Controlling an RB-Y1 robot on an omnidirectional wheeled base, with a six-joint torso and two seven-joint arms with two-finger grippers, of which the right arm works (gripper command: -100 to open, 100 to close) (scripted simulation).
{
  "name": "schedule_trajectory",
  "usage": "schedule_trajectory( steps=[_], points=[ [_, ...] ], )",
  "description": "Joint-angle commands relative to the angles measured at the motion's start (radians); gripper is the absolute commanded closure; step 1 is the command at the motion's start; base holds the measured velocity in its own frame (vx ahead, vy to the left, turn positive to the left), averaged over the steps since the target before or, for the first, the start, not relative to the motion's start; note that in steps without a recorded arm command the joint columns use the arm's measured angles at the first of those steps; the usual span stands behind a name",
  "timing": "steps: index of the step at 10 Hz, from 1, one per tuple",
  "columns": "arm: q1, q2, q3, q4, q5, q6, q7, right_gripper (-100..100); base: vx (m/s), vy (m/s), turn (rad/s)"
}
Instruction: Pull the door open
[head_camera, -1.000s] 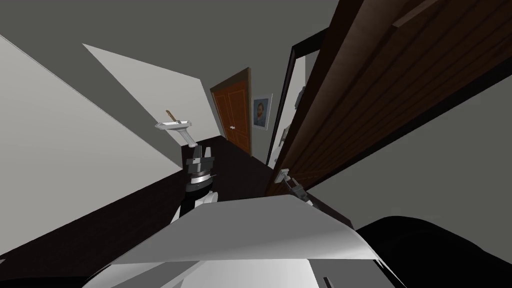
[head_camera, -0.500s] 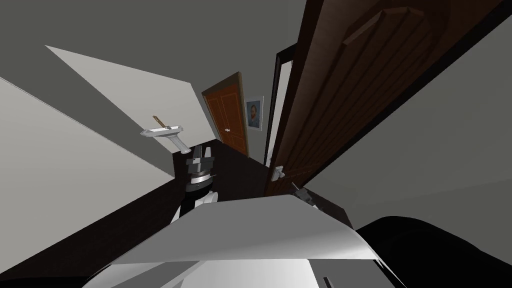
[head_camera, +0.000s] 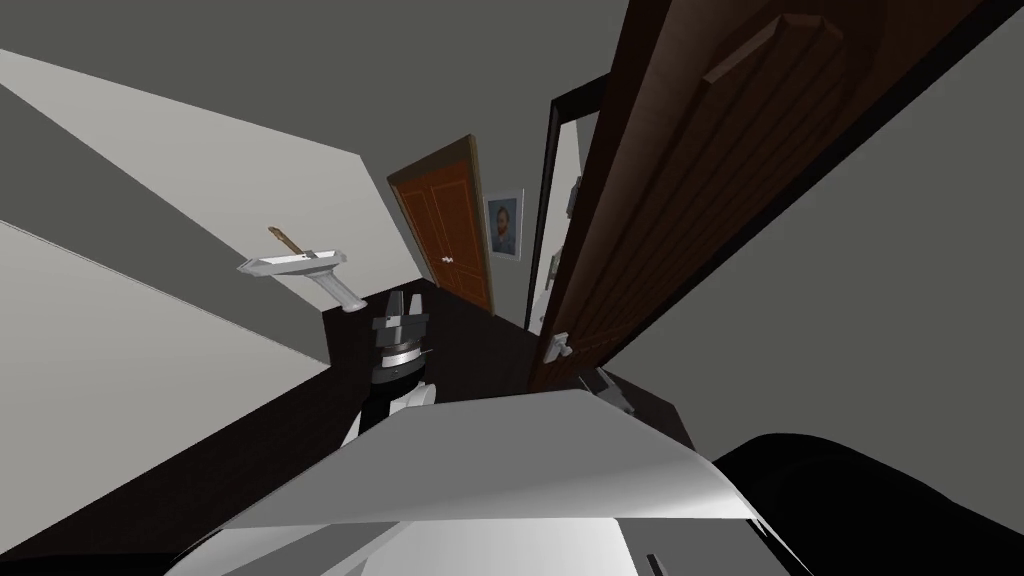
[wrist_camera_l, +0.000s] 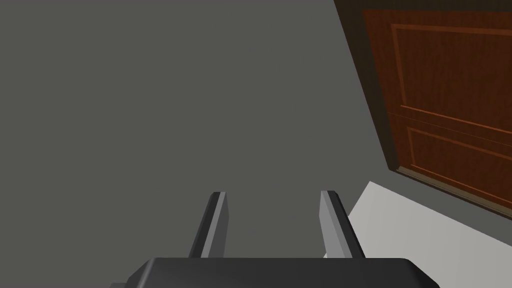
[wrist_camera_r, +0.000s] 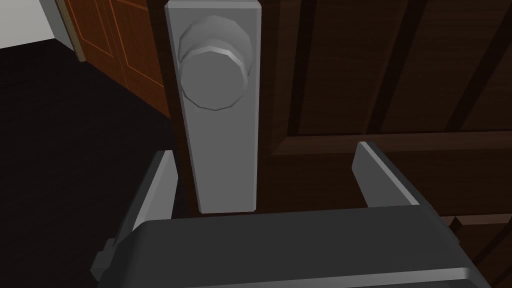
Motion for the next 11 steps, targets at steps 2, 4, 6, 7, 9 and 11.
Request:
schedule_trajectory(
  steps=[2, 4, 6, 7, 9, 11],
  points=[
    [0.037, -0.006, 0.008, -0.026, 0.008, -0.046, 0.006, -100, -0.089, 0.024, -0.071],
    [0.022, -0.008, 0.0, -0.004, -0.002, -0.041, -0.006, -100, -0.007, 0.043, 0.029],
    [0.021, -0.011, -0.007, 0.003, -0.01, -0.042, -0.012, -100, 0.158, 0.132, 0.039],
    [0.02, -0.014, -0.016, 0.012, -0.021, -0.043, -0.02, -100, 0.152, 0.166, 0.119],
    [0.016, -0.024, -0.041, 0.038, -0.053, -0.046, -0.044, -100, 0.16, 0.157, 0.189],
    [0.011, -0.035, -0.07, 0.069, -0.091, -0.05, -0.071, -100, 0.104, 0.071, 0.265]
  ],
)
